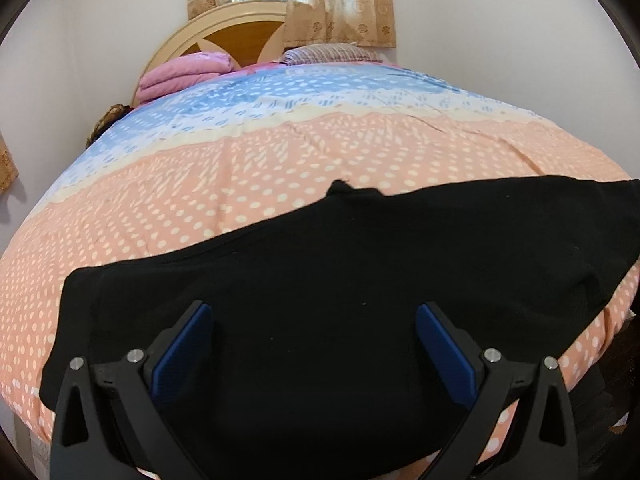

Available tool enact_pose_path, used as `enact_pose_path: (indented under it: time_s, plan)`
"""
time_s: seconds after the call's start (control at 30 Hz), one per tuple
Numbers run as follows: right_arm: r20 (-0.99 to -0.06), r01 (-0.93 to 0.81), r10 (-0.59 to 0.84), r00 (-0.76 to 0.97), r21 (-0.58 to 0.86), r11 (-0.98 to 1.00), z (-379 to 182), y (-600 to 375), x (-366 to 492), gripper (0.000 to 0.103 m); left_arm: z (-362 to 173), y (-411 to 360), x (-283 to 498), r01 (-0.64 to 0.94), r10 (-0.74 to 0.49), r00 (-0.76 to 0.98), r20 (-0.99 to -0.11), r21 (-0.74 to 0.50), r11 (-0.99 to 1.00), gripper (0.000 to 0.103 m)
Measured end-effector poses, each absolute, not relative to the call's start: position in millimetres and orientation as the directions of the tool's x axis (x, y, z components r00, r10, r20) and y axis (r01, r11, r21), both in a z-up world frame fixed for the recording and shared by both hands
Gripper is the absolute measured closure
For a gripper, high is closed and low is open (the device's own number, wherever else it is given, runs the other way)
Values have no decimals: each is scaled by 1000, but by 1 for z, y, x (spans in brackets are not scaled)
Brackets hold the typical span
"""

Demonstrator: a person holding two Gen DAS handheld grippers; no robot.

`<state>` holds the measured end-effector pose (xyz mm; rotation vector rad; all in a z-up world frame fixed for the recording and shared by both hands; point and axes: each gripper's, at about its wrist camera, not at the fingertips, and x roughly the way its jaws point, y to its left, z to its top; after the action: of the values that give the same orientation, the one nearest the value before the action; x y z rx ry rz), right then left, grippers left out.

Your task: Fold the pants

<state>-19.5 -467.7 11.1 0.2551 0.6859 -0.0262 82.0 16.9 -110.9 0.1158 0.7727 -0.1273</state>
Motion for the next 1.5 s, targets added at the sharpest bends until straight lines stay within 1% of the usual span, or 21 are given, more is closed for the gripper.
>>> enact_pose_path:
  time_s: [0.13, 0.23, 0.4, 0.53, 0.7, 0.83, 0.9, 1.0, 1.1, 1.3, 1.37, 1.5]
  plan:
    - [-599, 244, -29, 800, 281, 928, 15, -543, -39, 66, -117, 18, 81, 130, -31, 706, -707, 85, 988, 0]
    - [-620, 298, -52, 783, 300, 906, 10, -577, -42, 66, -120, 22, 80, 112, -39, 702, -711, 56, 992, 0]
    - [-659, 287, 24, 752, 360, 888, -9, -602, -42, 66, -121, 20, 77, 105, -30, 707, -706, 63, 993, 0]
    - [-690, 286, 28, 723, 335, 898, -26, -603, -35, 66, -123, 23, 76, 103, -40, 709, -704, 47, 994, 0]
    - [-651, 255, -4, 759, 291, 922, -32, -588, -29, 67, -124, 24, 75, 103, -50, 710, -703, 33, 994, 0]
    - [-629, 238, 1, 777, 296, 925, -38, -586, -24, 67, -125, 26, 75, 100, -56, 710, -702, 22, 995, 0]
    - [-631, 240, 2, 776, 299, 924, -38, -587, -24, 70, -124, 26, 75, 102, -56, 710, -702, 23, 995, 0]
    - [-649, 232, 23, 761, 306, 923, -36, -589, -23, 83, -124, 26, 75, 101, -57, 710, -702, 22, 995, 0]
    - [-646, 215, 56, 761, 334, 918, -36, -587, -20, 89, -124, 26, 75, 102, -62, 709, -703, 16, 995, 0]
    - [-604, 196, 78, 793, 375, 906, -21, -583, -29, 90, -124, 28, 75, 107, -71, 709, -702, 8, 994, 0]
    - [-583, 185, 99, 807, 409, 894, -12, -582, -33, 90, -125, 28, 74, 106, -72, 709, -702, 6, 994, 0]
    - [-581, 195, 113, 806, 442, 875, 0, -577, -36, 90, -125, 28, 75, 107, -72, 708, -702, 6, 994, 0]
